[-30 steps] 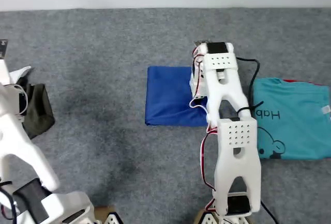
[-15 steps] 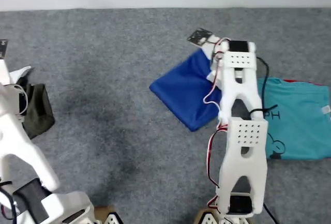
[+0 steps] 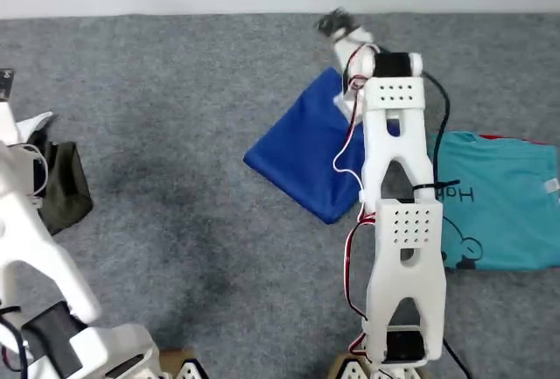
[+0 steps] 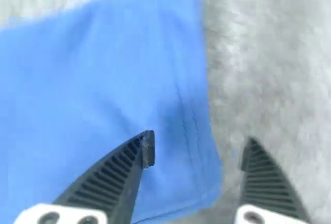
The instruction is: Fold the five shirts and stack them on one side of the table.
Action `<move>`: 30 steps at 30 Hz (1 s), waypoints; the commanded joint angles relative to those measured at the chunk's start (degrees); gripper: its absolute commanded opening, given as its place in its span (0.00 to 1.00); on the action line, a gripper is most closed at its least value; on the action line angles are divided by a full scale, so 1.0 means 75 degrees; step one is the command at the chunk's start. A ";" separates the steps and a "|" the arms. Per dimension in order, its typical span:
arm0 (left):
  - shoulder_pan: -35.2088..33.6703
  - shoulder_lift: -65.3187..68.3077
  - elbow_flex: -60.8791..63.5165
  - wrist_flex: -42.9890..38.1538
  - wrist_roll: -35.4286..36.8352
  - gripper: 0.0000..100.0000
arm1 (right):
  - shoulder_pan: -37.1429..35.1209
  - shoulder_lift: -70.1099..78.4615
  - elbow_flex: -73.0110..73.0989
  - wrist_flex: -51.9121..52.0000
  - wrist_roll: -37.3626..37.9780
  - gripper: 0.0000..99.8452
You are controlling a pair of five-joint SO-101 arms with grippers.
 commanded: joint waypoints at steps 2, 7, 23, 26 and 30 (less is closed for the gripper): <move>0.0035 -0.0363 0.0006 0.0094 -0.0070 0.00 | -0.0158 -0.0170 -0.1489 0.1237 -0.2286 0.31; 0.0035 -0.0363 0.0006 0.0094 -0.0070 0.00 | -0.0381 -0.0299 -0.1407 0.1705 -0.3634 0.31; -0.0012 -0.0434 0.0006 0.0094 -0.0633 0.00 | -0.1201 -0.2784 0.3903 0.0768 -0.7420 0.31; -0.0012 -0.0434 0.0006 0.0094 -0.0633 0.00 | -0.1190 -0.2280 0.3868 0.0123 -0.7420 0.31; -0.0012 -0.0434 -0.0006 0.0094 -0.0645 0.00 | -0.1190 -0.1612 0.3868 -0.0463 -0.7420 0.31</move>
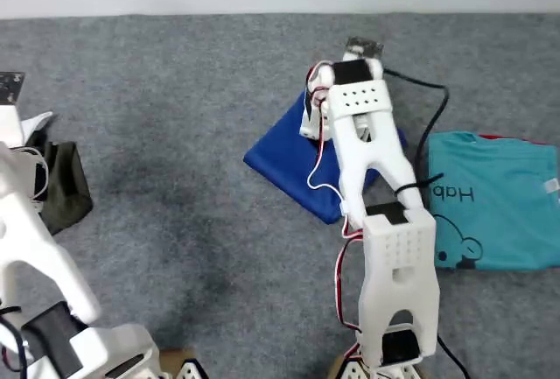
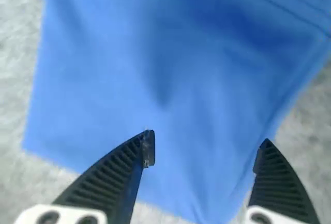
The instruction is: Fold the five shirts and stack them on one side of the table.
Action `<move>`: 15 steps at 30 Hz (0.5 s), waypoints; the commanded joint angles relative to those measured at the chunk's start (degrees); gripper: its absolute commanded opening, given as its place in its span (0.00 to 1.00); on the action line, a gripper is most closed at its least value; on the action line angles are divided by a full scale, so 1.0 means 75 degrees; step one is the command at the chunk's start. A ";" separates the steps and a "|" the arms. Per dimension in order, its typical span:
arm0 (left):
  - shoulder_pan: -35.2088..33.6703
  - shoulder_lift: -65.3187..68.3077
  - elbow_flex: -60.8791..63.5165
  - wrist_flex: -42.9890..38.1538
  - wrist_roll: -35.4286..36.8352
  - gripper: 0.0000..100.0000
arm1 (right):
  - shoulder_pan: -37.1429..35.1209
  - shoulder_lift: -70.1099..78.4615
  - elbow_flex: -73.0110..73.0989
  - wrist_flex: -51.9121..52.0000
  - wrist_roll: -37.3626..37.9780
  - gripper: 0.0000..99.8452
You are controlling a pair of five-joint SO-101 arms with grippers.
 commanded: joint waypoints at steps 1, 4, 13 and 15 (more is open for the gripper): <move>-0.0012 -0.0434 -0.0029 0.0070 -0.0082 0.00 | 0.0006 0.0193 -0.0047 -0.0463 -0.0105 0.31; -0.0023 -0.0434 -0.0029 0.0070 -0.0082 0.00 | 0.0170 0.0217 -0.0047 -0.0440 -0.0117 0.31; -0.0012 -0.0422 -0.0029 0.0059 -0.0082 0.00 | 0.0182 -0.0404 -0.0504 0.0346 -0.0094 0.41; -0.0012 -0.0422 -0.0029 0.0035 -0.0082 0.00 | 0.0135 -0.0440 -0.0504 0.0393 -0.0094 0.41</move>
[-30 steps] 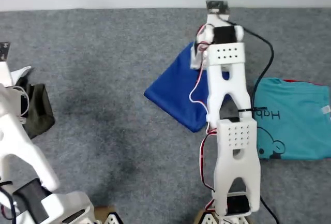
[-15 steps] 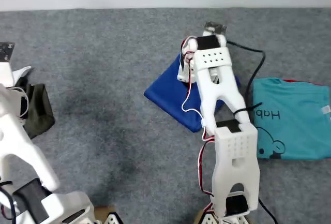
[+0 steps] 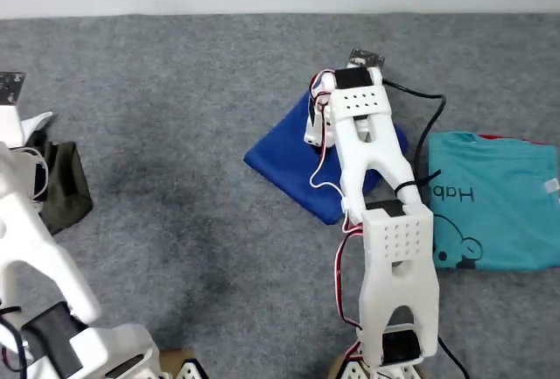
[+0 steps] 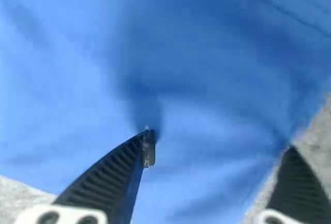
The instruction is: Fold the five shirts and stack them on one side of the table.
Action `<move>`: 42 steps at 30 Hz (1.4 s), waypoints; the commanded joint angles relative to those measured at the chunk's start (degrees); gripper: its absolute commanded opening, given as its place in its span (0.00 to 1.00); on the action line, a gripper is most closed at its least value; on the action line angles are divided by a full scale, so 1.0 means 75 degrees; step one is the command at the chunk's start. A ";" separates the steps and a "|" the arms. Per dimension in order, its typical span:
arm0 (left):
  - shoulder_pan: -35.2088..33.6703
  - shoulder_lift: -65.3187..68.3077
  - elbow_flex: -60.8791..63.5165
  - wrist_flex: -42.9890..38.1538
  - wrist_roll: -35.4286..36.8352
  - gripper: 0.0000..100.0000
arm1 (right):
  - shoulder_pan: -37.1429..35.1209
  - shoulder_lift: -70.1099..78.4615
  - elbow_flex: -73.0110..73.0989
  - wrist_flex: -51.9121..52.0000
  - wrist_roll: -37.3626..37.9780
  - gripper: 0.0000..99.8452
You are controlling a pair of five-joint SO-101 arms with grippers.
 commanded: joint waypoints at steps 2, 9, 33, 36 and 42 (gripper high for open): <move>-0.0012 -0.0422 -0.0029 0.0023 -0.0059 0.00 | -0.0006 -0.0615 -0.0445 0.0123 -0.0094 0.41; -0.0012 -0.0434 -0.0029 0.0047 -0.0059 0.00 | 0.0182 0.0252 -0.0445 -0.0475 -0.0363 0.41; 0.0000 -0.0434 -0.0029 0.0070 -0.0059 0.00 | 0.0498 0.0451 -0.0539 0.0064 0.1582 0.01; -0.0012 -0.0434 -0.0041 0.0070 -0.0059 0.00 | 0.0486 -0.0205 -0.0539 0.0803 0.2391 0.01; -0.0012 -0.0434 -0.0053 0.0176 -0.0059 0.00 | 0.0674 -0.1530 0.0293 0.1541 0.4243 0.01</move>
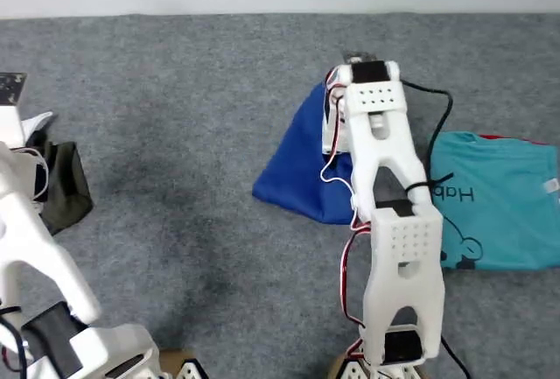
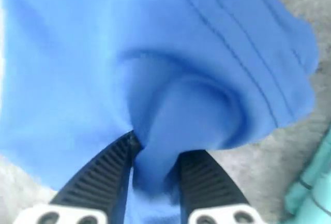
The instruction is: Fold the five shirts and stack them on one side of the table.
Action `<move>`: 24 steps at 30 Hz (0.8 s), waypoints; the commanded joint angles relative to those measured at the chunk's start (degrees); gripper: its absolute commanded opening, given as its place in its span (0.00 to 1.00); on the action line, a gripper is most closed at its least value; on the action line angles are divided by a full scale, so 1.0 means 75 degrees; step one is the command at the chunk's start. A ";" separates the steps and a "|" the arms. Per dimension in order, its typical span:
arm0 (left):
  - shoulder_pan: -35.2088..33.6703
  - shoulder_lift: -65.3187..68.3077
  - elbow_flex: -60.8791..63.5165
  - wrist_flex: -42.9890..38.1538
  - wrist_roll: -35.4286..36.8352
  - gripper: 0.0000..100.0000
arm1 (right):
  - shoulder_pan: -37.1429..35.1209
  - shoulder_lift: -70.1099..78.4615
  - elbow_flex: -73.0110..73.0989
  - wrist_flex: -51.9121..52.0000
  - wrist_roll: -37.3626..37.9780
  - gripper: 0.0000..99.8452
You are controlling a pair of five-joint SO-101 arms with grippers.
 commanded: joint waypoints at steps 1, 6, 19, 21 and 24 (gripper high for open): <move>-0.0012 -0.0434 -0.0053 0.0082 -0.0035 0.00 | 0.0275 -0.1389 0.0610 0.0346 0.1055 0.01; 0.0000 -0.0434 -0.0053 0.0082 -0.0035 0.00 | 0.0686 -0.2878 0.1653 0.0346 0.2157 0.01; 0.0035 -0.0434 -0.0053 0.0082 -0.0035 0.00 | 0.3569 -0.5046 0.2637 0.0311 0.5638 0.01; 0.0035 -0.0434 -0.0053 0.0082 -0.0035 0.00 | 0.3979 -0.5034 0.2637 0.0240 0.5919 0.01; 0.0035 -0.0434 -0.0053 0.0082 -0.0035 0.00 | 0.4542 -0.5023 0.2649 -0.0041 0.6142 0.01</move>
